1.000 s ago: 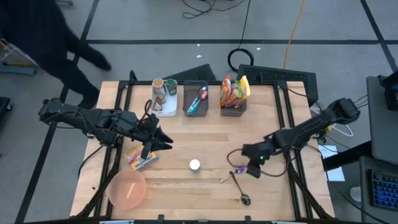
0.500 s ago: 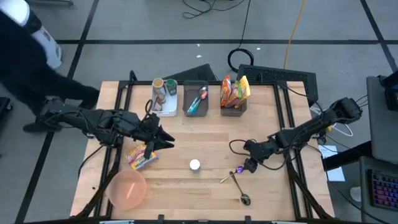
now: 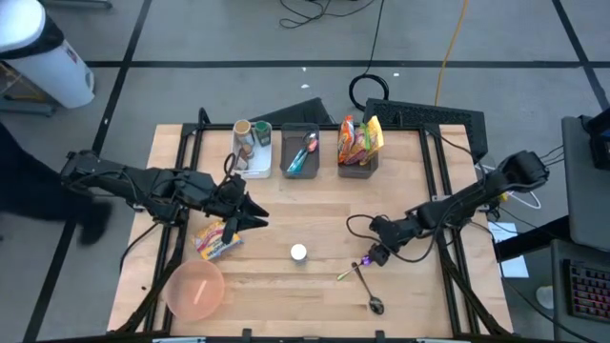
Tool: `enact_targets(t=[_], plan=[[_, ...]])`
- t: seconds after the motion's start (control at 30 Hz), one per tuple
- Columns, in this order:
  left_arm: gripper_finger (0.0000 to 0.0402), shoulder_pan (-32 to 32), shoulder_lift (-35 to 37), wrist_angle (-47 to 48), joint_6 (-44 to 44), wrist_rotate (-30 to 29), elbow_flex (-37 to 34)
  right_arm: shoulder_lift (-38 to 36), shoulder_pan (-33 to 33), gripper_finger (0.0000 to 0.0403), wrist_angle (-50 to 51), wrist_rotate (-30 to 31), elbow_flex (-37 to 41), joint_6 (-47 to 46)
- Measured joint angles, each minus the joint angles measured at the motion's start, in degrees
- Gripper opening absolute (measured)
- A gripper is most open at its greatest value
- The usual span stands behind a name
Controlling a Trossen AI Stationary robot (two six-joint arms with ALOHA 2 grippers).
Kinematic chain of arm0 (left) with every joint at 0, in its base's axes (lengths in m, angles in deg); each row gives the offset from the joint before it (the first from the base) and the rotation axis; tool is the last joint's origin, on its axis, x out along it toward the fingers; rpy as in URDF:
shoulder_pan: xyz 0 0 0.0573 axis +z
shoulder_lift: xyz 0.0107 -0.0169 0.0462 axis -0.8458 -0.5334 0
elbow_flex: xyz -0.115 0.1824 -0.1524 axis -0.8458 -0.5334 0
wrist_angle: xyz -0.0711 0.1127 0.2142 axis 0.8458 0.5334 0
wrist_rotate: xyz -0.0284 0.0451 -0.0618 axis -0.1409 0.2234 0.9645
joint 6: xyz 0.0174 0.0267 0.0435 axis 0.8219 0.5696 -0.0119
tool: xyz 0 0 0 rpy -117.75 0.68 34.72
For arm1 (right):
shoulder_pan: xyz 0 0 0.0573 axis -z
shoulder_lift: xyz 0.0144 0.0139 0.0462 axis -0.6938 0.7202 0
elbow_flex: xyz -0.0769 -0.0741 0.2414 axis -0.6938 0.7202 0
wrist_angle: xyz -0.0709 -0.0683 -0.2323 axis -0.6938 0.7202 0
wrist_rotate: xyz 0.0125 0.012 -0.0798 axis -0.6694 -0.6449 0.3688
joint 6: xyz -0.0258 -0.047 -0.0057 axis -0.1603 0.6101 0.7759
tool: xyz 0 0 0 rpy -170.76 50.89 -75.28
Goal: Pick & Place Food Item
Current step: Put the violet spoon into the left black bin
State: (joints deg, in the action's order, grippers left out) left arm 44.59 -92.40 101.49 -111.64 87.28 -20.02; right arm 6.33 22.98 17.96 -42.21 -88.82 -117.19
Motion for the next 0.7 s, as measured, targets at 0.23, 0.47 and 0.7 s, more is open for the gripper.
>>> enact_targets(t=[0.23, 0.47, 0.7], plan=[[0.0157, 0.0, 0.0, 0.04, -0.06, -0.02, 0.0, 3.6, 0.0, 0.0179, -4.02, -0.37, 0.0, -0.63], [0.0157, 0.0, 0.02, 0.04, -0.09, -0.02, 0.0, 4.3, 0.02, 0.013, -5.23, -1.94, 0.0, -0.65], [0.0157, 0.0, 0.02, 0.04, 0.15, -0.02, 0.02, 4.3, 0.0, 0.0023, -5.17, -2.93, 0.0, -0.69]])
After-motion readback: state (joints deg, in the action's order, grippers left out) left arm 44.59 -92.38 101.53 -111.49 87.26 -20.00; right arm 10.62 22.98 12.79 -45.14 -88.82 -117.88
